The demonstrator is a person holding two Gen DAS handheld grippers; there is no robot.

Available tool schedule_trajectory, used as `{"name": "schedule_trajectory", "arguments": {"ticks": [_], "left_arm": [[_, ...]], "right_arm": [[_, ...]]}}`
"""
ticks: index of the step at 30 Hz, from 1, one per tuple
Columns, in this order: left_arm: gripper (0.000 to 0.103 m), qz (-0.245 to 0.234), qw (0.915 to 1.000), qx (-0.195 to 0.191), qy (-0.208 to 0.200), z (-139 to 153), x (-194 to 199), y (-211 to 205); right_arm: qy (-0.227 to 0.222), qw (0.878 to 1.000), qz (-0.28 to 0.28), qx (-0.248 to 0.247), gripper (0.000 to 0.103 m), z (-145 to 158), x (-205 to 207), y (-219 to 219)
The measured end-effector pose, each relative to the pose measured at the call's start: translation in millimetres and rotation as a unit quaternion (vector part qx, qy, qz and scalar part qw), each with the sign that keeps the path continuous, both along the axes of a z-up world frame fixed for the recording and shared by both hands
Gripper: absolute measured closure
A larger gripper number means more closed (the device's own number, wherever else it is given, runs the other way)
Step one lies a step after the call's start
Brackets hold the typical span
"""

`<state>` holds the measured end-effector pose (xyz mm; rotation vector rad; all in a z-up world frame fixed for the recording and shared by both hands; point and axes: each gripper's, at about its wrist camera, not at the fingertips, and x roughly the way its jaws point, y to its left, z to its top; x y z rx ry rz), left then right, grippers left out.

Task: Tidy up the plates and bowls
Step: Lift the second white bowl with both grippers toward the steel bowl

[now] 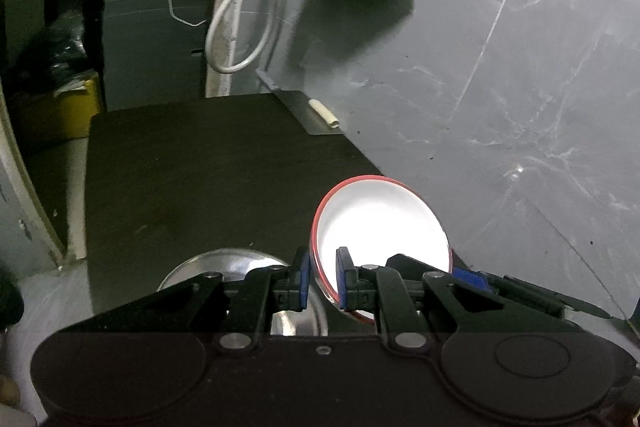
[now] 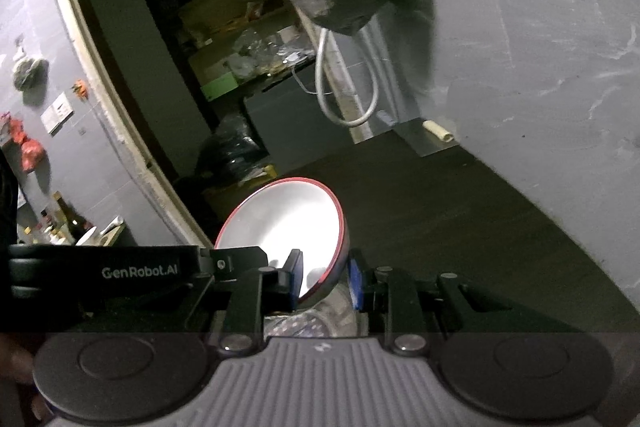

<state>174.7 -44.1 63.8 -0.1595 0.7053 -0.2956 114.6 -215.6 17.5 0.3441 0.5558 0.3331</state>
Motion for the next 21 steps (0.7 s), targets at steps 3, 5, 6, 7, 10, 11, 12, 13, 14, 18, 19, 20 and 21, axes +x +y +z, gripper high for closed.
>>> {"name": "schedule_trajectory", "arguments": {"ticks": [3, 5, 6, 7, 10, 11, 12, 13, 14, 18, 19, 20, 21], "left_arm": [[0.089, 0.007, 1.0000, -0.002, 0.001, -2, -14, 11], [0.089, 0.011, 0.9999, -0.002, 0.002, -3, -23, 18], [0.089, 0.012, 0.9999, -0.002, 0.002, -3, -30, 21], [0.089, 0.014, 0.9999, -0.003, 0.002, -4, -35, 25], [0.089, 0.019, 0.9998, -0.004, 0.004, -7, -50, 38], [0.089, 0.021, 0.9998, -0.005, 0.005, -8, -53, 41], [0.089, 0.022, 0.9997, -0.006, 0.007, -9, -57, 44], [0.089, 0.023, 0.9997, -0.007, 0.008, -11, -61, 47], [0.089, 0.024, 0.9996, -0.008, 0.009, -12, -65, 50], [0.089, 0.028, 0.9994, -0.011, 0.016, -19, -78, 59], [0.089, 0.029, 0.9993, -0.012, 0.018, -21, -80, 61], [0.089, 0.030, 0.9993, -0.013, 0.020, -23, -82, 62], [0.089, 0.030, 0.9992, -0.014, 0.022, -24, -85, 65]], "right_arm": [[-0.001, 1.000, 0.007, -0.002, 0.076, 1, -11, 12], [-0.001, 1.000, 0.011, -0.002, 0.076, 2, -19, 20], [-0.001, 1.000, 0.013, -0.002, 0.076, 2, -22, 23], [-0.001, 1.000, 0.015, -0.003, 0.076, 3, -26, 27], [0.001, 1.000, 0.022, -0.005, 0.076, 3, -37, 39], [0.002, 1.000, 0.024, -0.006, 0.076, 2, -41, 43], [0.003, 1.000, 0.027, -0.007, 0.076, 2, -44, 46], [0.005, 1.000, 0.029, -0.008, 0.076, 1, -47, 49], [0.006, 0.999, 0.031, -0.010, 0.076, 1, -51, 51], [0.013, 0.999, 0.038, -0.015, 0.076, -3, -61, 60], [0.015, 0.999, 0.040, -0.017, 0.076, -3, -64, 62], [0.017, 0.999, 0.042, -0.018, 0.076, -4, -65, 64], [0.018, 0.999, 0.044, -0.019, 0.076, -4, -66, 66]]}}
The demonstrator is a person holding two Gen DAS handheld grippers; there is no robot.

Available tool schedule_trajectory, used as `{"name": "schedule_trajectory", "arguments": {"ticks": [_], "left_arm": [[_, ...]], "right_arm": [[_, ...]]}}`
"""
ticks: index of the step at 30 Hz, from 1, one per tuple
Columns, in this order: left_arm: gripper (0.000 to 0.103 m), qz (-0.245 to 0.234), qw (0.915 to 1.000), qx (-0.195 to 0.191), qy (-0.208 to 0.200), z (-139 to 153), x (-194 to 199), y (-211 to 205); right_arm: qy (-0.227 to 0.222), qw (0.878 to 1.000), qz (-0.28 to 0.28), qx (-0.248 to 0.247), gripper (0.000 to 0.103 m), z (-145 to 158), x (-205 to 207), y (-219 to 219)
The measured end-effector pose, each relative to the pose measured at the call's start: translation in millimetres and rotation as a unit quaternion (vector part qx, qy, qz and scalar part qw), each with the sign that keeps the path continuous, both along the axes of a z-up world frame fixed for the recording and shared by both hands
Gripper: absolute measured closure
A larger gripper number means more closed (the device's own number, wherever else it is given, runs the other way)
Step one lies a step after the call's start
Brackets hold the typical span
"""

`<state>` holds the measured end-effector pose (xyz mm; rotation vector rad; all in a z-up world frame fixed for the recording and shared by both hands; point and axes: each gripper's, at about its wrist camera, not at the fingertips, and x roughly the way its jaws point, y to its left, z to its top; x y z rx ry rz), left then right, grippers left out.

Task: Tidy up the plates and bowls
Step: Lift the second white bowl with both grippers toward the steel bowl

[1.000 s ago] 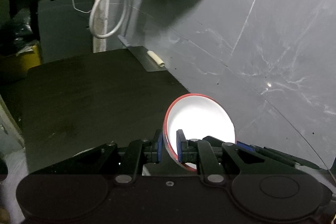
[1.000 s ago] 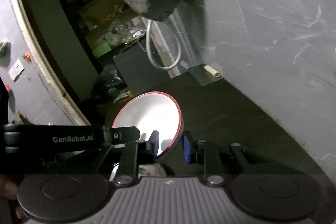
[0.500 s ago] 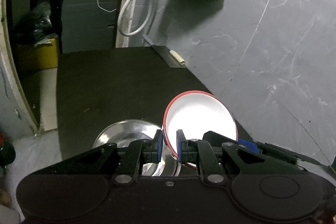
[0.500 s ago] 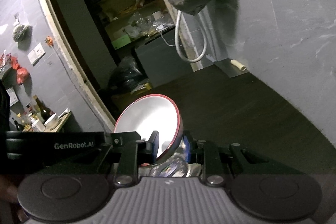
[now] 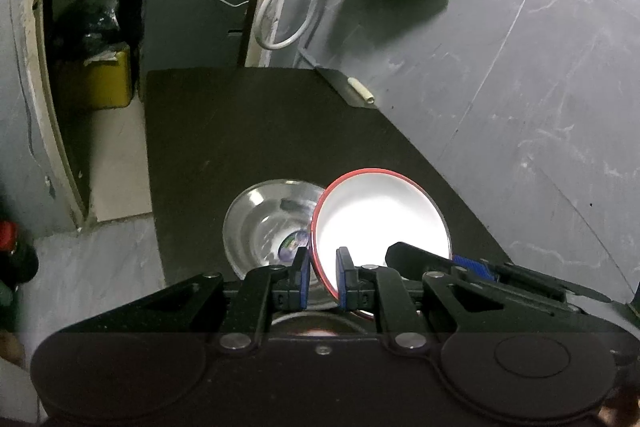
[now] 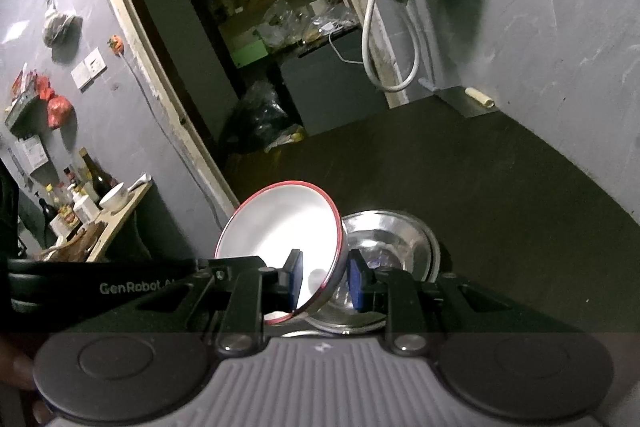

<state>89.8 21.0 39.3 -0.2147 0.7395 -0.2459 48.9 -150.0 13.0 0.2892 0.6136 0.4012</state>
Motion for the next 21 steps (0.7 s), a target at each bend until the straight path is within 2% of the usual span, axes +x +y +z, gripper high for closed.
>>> {"name": "schedule_trajectory", "arguments": {"ticks": [21], "left_arm": [[0.089, 0.022, 0.9986, -0.023, 0.043, -28, -16, 12]], "right_arm": [[0.049, 0.994, 0.077, -0.057, 0.076, -15, -8, 14]]}}
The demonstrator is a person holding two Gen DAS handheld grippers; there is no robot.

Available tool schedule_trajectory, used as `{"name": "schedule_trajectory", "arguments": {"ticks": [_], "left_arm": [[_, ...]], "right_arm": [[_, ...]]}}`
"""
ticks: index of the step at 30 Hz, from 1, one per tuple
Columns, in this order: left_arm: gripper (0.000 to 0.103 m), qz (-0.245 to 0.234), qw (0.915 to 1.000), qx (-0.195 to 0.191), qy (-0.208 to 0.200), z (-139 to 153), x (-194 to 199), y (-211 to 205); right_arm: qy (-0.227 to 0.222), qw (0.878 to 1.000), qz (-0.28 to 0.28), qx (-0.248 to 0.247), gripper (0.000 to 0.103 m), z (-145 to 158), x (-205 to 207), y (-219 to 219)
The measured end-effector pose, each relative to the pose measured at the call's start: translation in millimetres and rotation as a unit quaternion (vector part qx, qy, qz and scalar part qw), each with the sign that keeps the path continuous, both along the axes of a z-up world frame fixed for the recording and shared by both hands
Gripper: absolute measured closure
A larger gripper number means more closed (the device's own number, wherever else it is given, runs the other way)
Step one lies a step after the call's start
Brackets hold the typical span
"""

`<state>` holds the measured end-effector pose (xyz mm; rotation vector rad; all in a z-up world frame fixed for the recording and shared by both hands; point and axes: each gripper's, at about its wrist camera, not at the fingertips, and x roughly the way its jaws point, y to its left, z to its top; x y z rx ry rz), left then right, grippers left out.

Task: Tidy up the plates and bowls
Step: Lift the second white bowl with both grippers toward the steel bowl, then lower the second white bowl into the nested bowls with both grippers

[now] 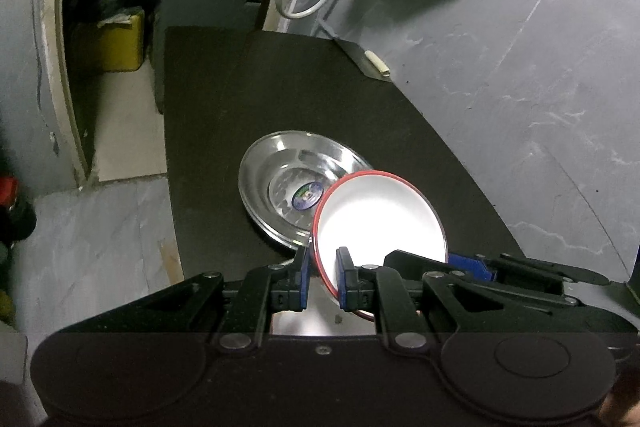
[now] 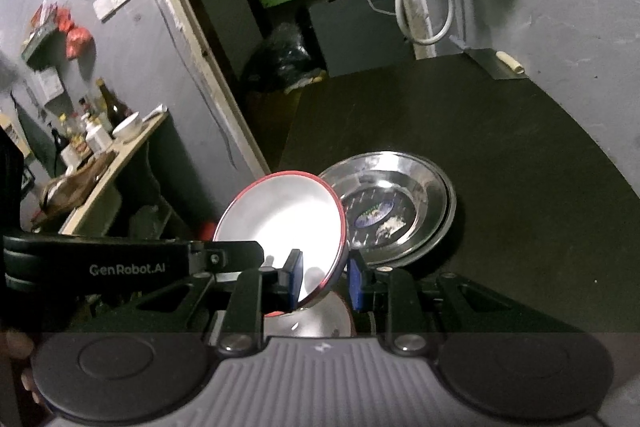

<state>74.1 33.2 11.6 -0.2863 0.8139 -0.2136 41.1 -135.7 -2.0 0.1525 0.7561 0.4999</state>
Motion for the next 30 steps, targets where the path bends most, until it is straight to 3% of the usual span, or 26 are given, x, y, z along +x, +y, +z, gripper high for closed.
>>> {"name": "schedule_trajectory", "arguments": {"ticks": [7, 30], "left_arm": [[0.089, 0.018, 0.9996, -0.004, 0.023, -11, -2, 0], [0.086, 0.018, 0.9954, 0.066, 0.067, -31, -17, -24]], "right_arm": [[0.017, 0.999, 0.024, -0.020, 0.076, -3, 1, 6], [0.078, 0.994, 0.061, -0.038, 0.076, -19, 6, 13]]}}
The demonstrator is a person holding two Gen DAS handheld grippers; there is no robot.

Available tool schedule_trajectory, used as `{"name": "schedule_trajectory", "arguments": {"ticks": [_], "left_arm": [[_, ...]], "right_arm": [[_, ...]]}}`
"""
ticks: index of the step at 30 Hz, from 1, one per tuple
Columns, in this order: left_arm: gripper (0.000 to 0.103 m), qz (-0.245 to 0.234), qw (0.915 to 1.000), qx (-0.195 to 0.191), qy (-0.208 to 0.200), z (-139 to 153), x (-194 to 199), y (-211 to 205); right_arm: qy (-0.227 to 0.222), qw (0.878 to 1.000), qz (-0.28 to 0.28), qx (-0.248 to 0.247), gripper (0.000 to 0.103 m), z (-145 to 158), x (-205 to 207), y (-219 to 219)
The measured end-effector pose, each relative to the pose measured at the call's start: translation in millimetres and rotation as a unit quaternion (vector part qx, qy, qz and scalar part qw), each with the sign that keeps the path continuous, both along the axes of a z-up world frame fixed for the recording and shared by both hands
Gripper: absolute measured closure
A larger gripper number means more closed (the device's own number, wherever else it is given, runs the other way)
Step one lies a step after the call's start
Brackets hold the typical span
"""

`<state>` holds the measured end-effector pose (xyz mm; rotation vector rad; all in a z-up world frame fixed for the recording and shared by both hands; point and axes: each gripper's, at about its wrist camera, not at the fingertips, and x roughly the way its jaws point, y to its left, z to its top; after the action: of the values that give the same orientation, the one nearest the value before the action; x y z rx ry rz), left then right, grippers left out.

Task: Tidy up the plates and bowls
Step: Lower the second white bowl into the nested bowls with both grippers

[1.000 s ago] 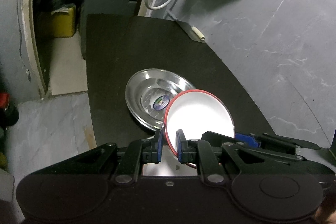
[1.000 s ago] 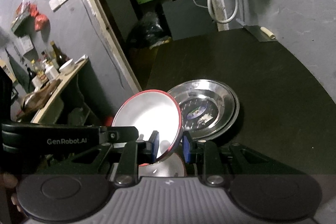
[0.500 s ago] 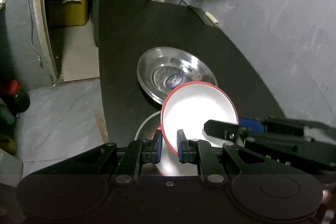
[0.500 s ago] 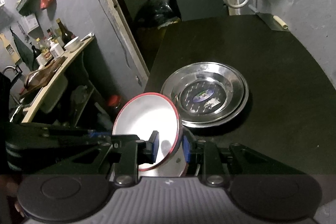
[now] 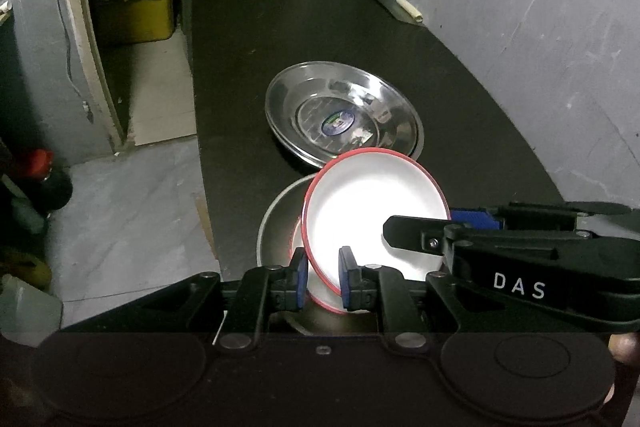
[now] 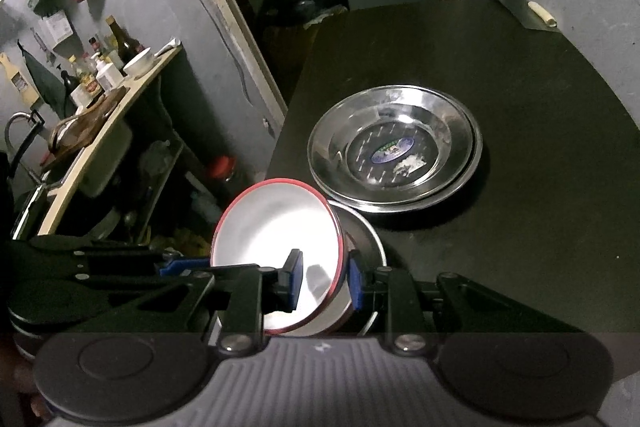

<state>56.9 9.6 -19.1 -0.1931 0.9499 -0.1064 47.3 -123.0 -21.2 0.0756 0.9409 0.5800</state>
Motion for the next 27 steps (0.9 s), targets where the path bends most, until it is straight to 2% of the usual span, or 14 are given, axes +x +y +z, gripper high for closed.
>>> {"name": "schedule_trajectory", "arguments": {"ticks": [27], "left_arm": [[0.086, 0.001, 0.9995, 0.014, 0.027, -7.4, 4.2, -7.0]], "right_arm": [[0.018, 0.999, 0.009, -0.025, 0.076, -5.6, 3.3, 0.9]]}}
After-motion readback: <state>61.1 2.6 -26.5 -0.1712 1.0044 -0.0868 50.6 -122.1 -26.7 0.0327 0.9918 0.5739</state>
